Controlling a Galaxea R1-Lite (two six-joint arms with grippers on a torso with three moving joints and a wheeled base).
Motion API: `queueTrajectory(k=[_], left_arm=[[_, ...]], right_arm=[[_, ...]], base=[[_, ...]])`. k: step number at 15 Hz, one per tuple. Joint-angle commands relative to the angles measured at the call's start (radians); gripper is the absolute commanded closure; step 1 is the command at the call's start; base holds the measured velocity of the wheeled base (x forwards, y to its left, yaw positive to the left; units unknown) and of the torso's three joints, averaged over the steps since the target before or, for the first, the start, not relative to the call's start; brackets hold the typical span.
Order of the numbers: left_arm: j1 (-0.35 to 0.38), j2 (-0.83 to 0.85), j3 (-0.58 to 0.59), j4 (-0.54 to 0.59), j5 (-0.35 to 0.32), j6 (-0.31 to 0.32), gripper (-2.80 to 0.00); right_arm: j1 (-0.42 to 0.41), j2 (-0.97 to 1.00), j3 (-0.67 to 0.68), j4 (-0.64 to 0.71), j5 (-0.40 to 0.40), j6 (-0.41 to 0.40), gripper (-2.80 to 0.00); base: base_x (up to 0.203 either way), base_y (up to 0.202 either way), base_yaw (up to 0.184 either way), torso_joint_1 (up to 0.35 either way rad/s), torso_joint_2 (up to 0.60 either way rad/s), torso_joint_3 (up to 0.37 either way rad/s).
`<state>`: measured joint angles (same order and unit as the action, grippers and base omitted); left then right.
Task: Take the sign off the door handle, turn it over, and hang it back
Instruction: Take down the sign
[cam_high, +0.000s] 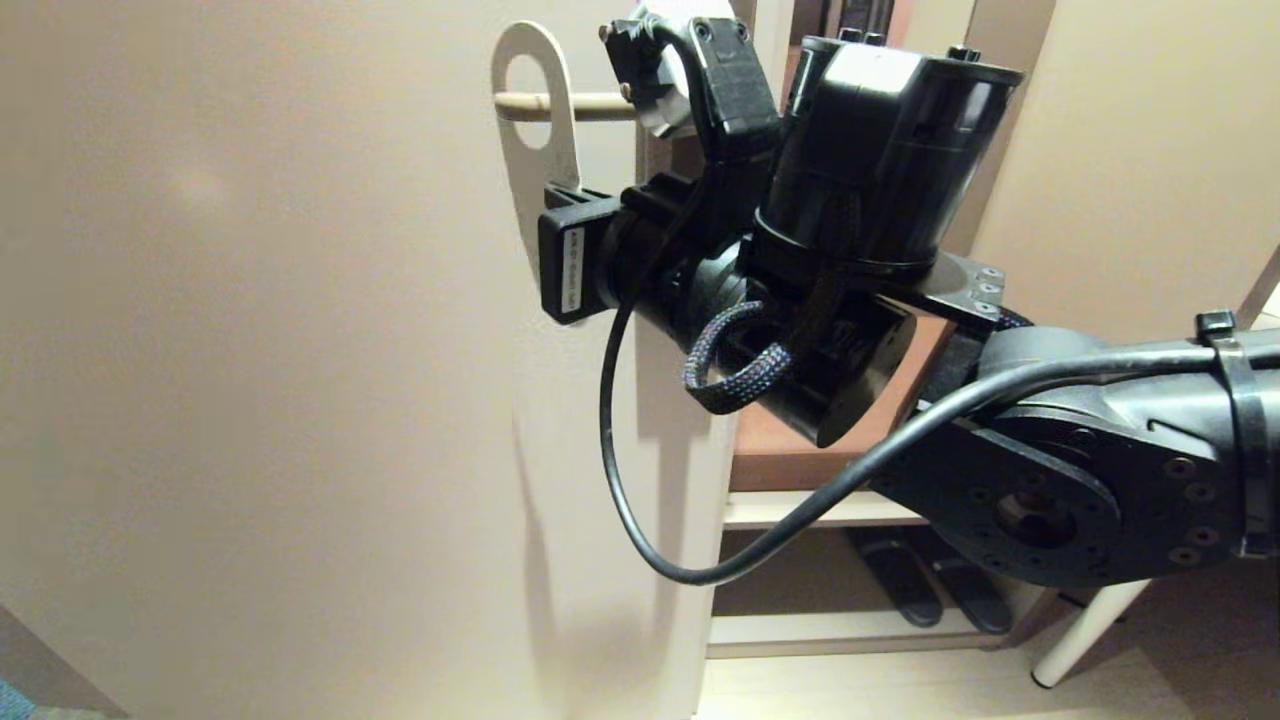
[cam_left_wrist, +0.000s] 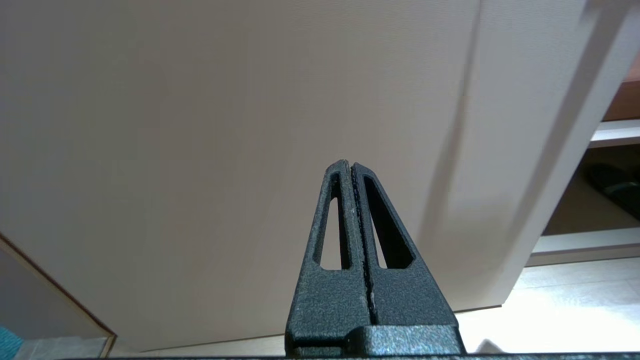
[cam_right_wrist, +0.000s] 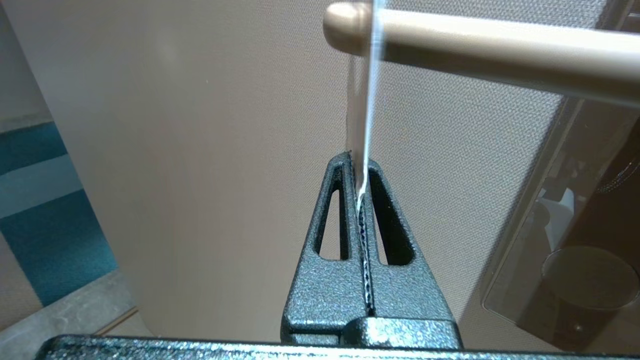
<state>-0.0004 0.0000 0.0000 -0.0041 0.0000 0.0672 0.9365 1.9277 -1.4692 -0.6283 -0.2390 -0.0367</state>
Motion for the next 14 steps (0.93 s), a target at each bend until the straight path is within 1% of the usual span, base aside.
queueTrajectory(k=[1,4,8,11,14], left_arm=[[0.000,0.002,0.000,-0.001,0.000,0.000,0.00],[0.000,0.002,0.000,-0.001,-0.001,0.000,0.00],[0.000,0.002,0.000,-0.001,-0.002,0.000,0.00],[0.000,0.002,0.000,-0.001,0.000,0.000,0.00],[0.000,0.002,0.000,-0.001,0.000,0.000,0.00]], right_arm=[[-0.001,0.002,-0.002,-0.004,-0.003,0.000,0.00],[-0.002,0.002,-0.003,-0.002,-0.029,0.000,0.00],[-0.004,0.011,-0.012,-0.003,-0.027,0.001,0.00],[-0.004,0.032,-0.052,-0.002,-0.025,-0.002,0.00],[-0.001,0.037,-0.051,-0.002,-0.023,-0.005,0.00]], base=[[0.000,0.000,0.000,0.000,0.00,0.000],[0.000,0.000,0.000,0.000,0.00,0.000],[0.000,0.000,0.000,0.000,0.00,0.000],[0.000,0.000,0.000,0.000,0.00,0.000],[0.000,0.000,0.000,0.000,0.00,0.000]])
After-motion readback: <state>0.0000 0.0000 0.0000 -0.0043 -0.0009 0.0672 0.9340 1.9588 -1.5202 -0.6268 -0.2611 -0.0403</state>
